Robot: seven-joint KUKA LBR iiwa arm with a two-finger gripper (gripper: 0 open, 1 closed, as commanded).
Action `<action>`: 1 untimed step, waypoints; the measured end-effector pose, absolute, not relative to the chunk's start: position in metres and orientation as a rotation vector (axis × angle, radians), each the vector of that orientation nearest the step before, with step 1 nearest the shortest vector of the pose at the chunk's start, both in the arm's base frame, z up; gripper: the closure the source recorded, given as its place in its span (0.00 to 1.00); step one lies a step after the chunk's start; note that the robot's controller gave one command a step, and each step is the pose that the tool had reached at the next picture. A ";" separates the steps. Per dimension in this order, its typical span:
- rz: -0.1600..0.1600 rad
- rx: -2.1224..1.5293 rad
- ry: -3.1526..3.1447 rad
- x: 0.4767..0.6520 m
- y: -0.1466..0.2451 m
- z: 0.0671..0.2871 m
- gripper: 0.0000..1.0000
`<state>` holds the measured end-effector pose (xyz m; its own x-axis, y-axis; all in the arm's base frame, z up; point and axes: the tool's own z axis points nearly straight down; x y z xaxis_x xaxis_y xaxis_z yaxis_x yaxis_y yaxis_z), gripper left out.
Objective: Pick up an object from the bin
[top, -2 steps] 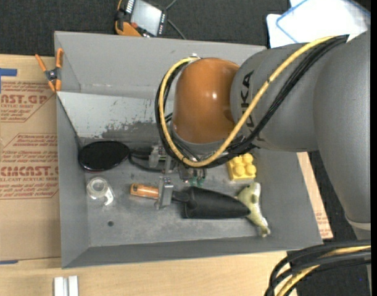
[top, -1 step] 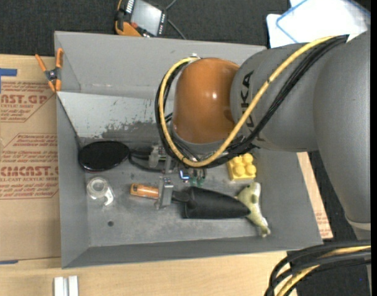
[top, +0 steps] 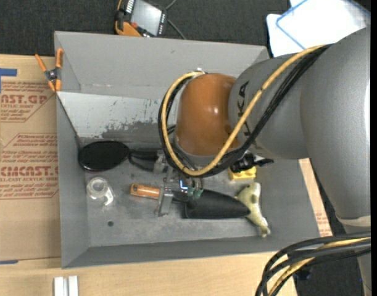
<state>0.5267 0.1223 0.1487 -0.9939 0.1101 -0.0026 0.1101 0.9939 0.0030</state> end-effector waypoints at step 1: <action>0.003 -0.301 3.123 0.541 0.101 0.131 0.00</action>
Offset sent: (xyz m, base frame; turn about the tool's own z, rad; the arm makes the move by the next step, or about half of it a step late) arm 0.0010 -0.0438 -0.0499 0.2560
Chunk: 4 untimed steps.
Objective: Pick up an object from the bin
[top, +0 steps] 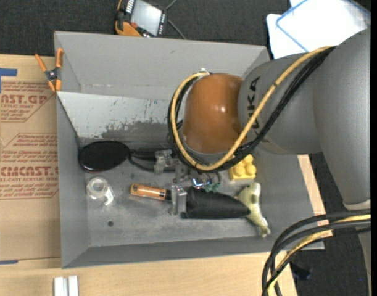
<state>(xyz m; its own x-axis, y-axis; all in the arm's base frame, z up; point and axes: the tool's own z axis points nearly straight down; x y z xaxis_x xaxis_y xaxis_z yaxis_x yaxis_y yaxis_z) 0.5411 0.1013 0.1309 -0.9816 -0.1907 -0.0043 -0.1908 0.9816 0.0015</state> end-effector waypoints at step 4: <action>0.003 -0.421 3.109 0.501 0.038 0.073 0.00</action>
Offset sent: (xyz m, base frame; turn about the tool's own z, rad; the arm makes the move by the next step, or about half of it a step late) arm 0.0101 -0.0452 -0.0572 0.0262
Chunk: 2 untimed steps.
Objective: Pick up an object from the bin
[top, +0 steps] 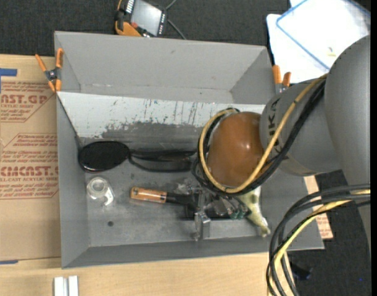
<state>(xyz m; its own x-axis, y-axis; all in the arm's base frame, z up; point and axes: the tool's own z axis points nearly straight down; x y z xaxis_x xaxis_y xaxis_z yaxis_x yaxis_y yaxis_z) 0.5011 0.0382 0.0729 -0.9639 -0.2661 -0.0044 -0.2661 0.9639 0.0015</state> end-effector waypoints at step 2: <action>0.008 -0.420 3.110 0.496 0.037 0.070 1.00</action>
Offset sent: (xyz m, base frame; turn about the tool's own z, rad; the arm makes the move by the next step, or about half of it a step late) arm -0.0050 -0.0023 -0.0028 0.0008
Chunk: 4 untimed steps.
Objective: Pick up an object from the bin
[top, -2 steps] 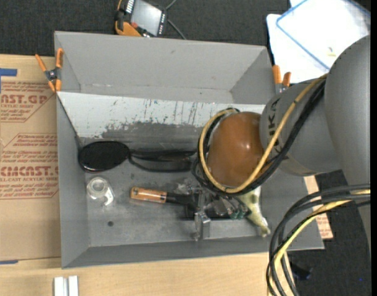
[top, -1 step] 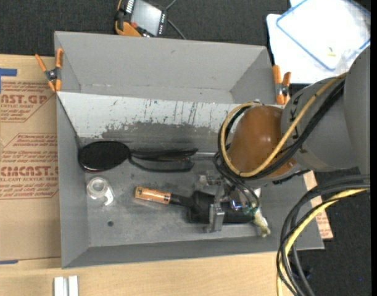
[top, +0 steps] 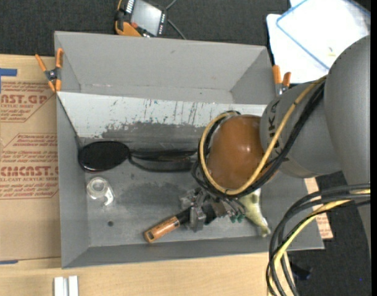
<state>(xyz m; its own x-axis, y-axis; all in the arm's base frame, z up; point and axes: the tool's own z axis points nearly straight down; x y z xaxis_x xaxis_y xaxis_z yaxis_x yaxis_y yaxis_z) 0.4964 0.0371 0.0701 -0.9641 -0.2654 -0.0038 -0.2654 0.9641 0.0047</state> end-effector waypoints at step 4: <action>0.012 -0.354 3.119 0.487 0.037 0.070 1.00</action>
Offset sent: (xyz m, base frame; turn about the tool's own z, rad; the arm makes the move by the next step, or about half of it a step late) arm -0.0082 0.0020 0.0019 0.0208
